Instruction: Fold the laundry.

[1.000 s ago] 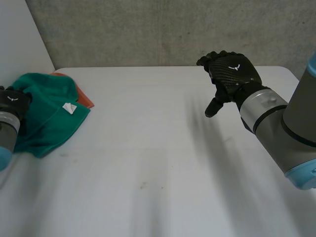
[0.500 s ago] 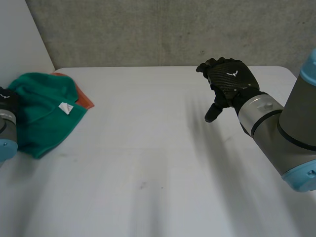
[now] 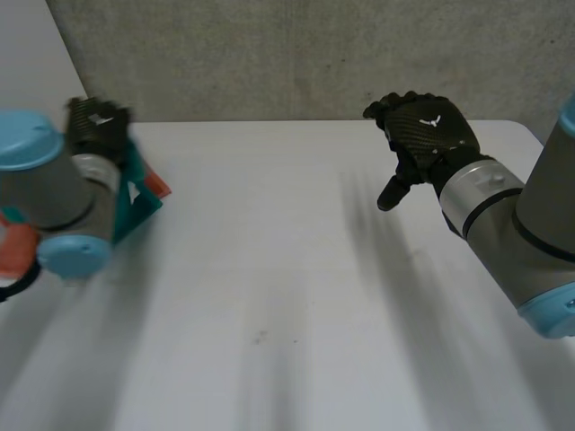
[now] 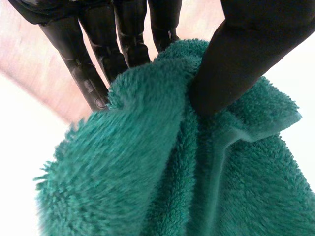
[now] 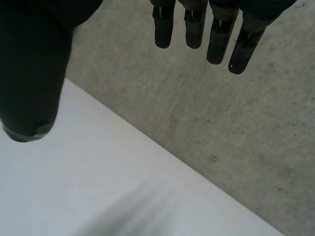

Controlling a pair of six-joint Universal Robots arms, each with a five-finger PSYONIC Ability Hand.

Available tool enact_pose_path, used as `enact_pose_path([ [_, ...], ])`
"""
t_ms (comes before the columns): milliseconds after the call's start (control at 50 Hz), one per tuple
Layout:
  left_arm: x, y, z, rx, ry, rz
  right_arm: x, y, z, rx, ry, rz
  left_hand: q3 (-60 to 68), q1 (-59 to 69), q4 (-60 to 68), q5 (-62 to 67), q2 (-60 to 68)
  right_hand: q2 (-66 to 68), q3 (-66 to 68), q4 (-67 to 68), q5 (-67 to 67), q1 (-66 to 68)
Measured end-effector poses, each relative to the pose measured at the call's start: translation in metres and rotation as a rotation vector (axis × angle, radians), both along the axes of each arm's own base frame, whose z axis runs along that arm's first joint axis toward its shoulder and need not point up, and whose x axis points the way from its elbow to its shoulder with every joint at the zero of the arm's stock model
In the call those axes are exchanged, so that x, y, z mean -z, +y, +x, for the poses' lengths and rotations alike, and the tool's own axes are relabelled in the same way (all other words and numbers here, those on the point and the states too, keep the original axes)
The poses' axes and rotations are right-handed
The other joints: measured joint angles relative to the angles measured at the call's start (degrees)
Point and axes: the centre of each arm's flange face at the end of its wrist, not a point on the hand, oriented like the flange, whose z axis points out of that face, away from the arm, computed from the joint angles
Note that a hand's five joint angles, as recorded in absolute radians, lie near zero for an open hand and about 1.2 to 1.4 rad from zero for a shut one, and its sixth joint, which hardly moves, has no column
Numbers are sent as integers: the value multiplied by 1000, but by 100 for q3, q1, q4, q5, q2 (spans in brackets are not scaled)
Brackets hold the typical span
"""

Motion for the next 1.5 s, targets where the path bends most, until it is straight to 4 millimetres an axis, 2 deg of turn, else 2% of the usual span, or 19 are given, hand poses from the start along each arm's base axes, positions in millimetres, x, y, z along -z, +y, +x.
enact_pose_path([
  [40, -18, 38, -44, 137, 106, 2, -5, -3, -2, 8, -8, -15, 0, 0, 0, 0, 0, -4, 0, 0, 0, 0],
  [180, -25, 135, -125, 439, 289, 124, -14, -16, -12, 48, -20, -38, 0, 0, 1, 0, 0, 0, 0, 0, 0, 0],
  [200, -25, 135, -125, 439, 289, 124, -14, -16, -12, 48, -20, -38, 0, 0, 1, 0, 0, 0, 0, 0, 0, 0],
  [220, -16, 164, -142, 513, 310, 197, -15, -21, -17, 63, -22, -42, -354, -65, -394, -146, -369, -4, 0, 0, 0, 0],
  [280, 6, 201, -157, 593, 298, 320, -17, -26, -21, 78, -23, -46, -3080, -3125, -3165, -2826, -3139, -4, 0, 0, 0, 0],
  [320, 18, 214, -161, 617, 276, 380, -17, -27, -23, 83, -24, -47, -4740, -4716, -4867, -4470, -4905, -4, 0, 0, 0, 0],
  [380, 28, 222, -162, 624, 247, 438, -18, -29, -24, 86, -23, -49, -5547, -5078, -5662, -5186, -5615, -4, 0, 0, 0, 0],
  [500, 29, 209, -154, 584, 237, 454, -19, -29, -24, 85, -18, -50, -5594, -5078, -5711, -5202, -5664, -4, 0, 3, 0, 0],
  [540, 19, 174, -134, 496, 260, 424, -20, -27, -23, 77, 23, -42, -5594, -5078, -5711, -5201, -5664, -4, 0, 3, 0, 0],
  [720, 3, 116, -90, 362, 297, 358, -10, -12, -22, 14, 266, 11, -5594, -5078, -5711, -5202, -5664, -4, 0, 3, 0, 0],
  [820, 13, 79, -64, 317, 237, 331, 12, 6, -26, -57, 459, 104, -5593, -5068, -5711, -5201, -5664, -4, 0, 3, 0, 0],
  [940, 42, 44, -47, 334, 92, 334, 43, 24, -25, -100, 503, 191, -5593, -5065, -5711, -5202, -5664, -4, 0, 2, 0, 0],
  [1120, 86, 12, -50, 413, -21, 352, 94, 28, -22, -84, 443, 229, -5580, -5058, -5692, -5196, -5648, 14, 26, 2, 7, 11],
  [1220, 92, 5, -53, 417, -25, 346, 111, 26, -21, -77, 421, 257, -5466, -4849, -5538, -5169, -5485, 300, 340, 228, 264, 218],
  [1320, 92, -1, -55, 414, -20, 327, 127, 23, -19, -76, 409, 294, -4888, -4217, -4949, -4532, -4909, 2481, 2502, 2282, 2130, 2081],
  [1340, 92, -4, -56, 412, -19, 320, 130, 22, -19, -80, 410, 301, -4720, -4053, -4783, -4359, -4745, 4723, 4640, 4533, 4391, 3952],
  [1360, 93, -5, -56, 412, -18, 319, 130, 22, -19, -81, 411, 302, -4640, -3983, -4700, -4270, -4668, 5107, 5083, 4991, 4844, 4291],
  [1460, 102, -13, -57, 406, -23, 315, 131, 21, -19, -87, 416, 305, -4169, -3506, -4239, -3818, -4184, 5471, 5523, 5442, 5269, 4478],
  [1500, 106, -17, -57, 396, -29, 310, 130, 21, -19, -88, 421, 302, -2785, -2003, -2910, -2531, -2812, 5471, 5524, 5443, 5269, 4478],
])
